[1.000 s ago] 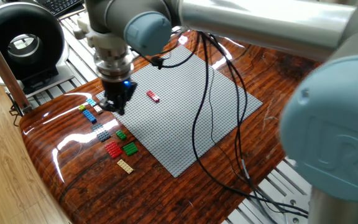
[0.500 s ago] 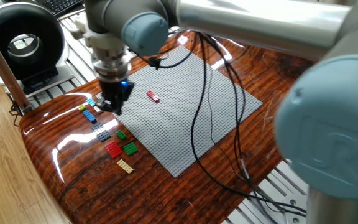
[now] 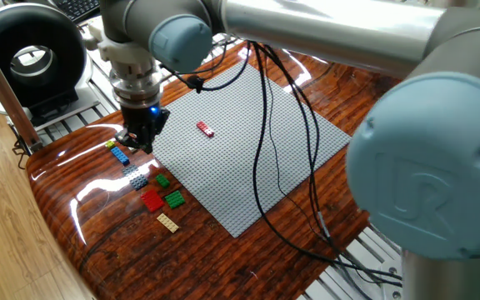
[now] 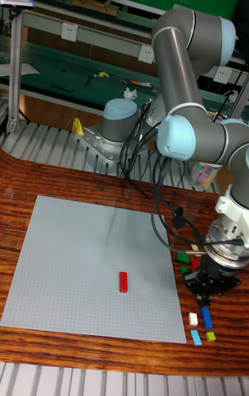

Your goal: Build with small Lego blocks

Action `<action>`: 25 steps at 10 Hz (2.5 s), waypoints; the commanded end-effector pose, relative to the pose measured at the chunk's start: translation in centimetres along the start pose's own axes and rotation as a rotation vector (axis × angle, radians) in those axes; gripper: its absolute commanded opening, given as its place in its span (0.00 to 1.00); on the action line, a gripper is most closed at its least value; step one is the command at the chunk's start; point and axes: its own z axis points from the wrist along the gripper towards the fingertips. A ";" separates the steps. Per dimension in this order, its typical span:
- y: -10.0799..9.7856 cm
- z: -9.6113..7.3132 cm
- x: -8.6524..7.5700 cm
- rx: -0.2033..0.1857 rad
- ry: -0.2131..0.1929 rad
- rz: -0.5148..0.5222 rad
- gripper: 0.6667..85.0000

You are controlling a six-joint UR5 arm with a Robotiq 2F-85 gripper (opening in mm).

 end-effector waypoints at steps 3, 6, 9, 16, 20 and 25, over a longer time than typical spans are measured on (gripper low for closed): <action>1.8 -0.1 -2.3 -0.036 -0.026 -0.015 0.56; 1.7 -0.1 -2.0 -0.032 -0.015 -0.030 0.58; 1.8 -0.1 -1.9 -0.037 -0.013 -0.044 0.58; 1.2 0.1 -1.7 -0.010 -0.007 -0.038 0.58; 0.4 0.1 -2.0 0.020 -0.017 -0.033 0.58; 1.0 0.1 -1.7 -0.004 -0.007 0.005 0.60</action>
